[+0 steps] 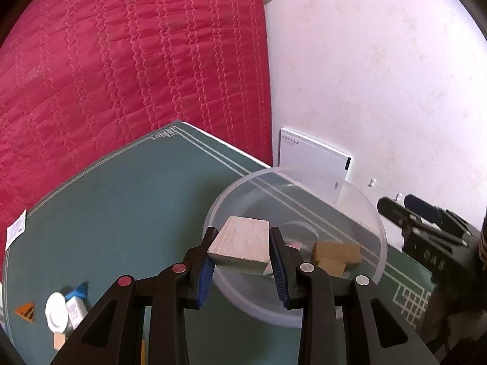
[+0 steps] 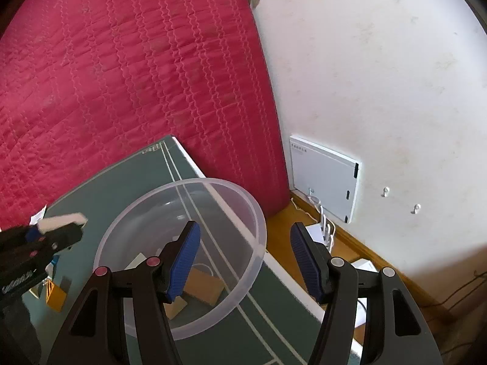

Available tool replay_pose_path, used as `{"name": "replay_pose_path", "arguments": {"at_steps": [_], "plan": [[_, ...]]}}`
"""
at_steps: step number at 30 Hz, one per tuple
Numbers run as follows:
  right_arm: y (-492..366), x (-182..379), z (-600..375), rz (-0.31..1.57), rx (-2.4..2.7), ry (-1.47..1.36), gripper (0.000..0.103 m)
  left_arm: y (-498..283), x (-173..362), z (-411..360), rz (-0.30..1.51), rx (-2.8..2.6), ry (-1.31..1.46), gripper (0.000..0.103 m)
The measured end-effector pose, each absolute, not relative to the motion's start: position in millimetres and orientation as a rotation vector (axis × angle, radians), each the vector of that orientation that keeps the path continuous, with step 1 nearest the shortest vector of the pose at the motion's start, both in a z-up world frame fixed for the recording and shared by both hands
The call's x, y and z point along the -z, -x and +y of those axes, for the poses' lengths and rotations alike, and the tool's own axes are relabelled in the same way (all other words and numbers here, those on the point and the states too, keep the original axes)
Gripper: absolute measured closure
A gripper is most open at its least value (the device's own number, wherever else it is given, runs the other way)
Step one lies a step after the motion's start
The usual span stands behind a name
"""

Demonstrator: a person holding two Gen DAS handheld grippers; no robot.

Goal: Organize rigid objects
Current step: 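Lower the pink cube into the bowl and open the left gripper, then move the open left gripper toward the orange striped triangle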

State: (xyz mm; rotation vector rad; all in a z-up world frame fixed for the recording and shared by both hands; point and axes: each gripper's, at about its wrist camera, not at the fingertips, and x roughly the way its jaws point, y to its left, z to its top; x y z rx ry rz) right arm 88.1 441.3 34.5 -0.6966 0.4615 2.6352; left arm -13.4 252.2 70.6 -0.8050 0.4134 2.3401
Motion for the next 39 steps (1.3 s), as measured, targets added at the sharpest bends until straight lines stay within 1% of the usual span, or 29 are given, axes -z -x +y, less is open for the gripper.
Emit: {"name": "replay_pose_path", "arguments": {"at_steps": [1,2,3,4,13,15,17,21,28,32,39], "plan": [[-88,-34,441,0.461,-2.638,0.698,0.040,15,-71,255,0.412,-2.344,0.800,0.058],[-88,-34,440,0.460,-2.639,0.699,0.040,17,-72,256,0.408,-2.351,0.793,0.042],[-89,-34,439,0.460,-2.641,0.700,0.040,17,-73,256,0.400,-2.366,0.776,0.031],[-89,-34,439,0.460,-2.642,0.701,0.040,17,-72,254,0.397,-2.377,0.762,0.029],[-90,-33,435,0.447,-2.645,0.709,0.040,17,-63,233,0.395,-2.404,0.818,0.028],[-90,-32,434,0.444,-2.645,0.713,0.040,16,-62,228,0.390,-2.409,0.833,0.023],[-90,-31,433,0.444,-2.645,0.717,0.040,14,-61,223,0.384,-2.414,0.840,0.021],[-90,-30,432,0.442,-2.646,0.725,0.040,9,-61,215,0.376,-2.432,0.849,0.013],[-90,-28,429,0.436,-2.653,0.733,0.039,2,-62,196,0.336,-2.456,0.859,0.012],[-91,-27,429,0.435,-2.654,0.728,0.038,1,-60,182,0.305,-2.470,0.886,0.008],[-90,-27,426,0.429,-2.658,0.727,0.037,-5,-53,156,0.269,-2.502,0.946,0.008]]}}
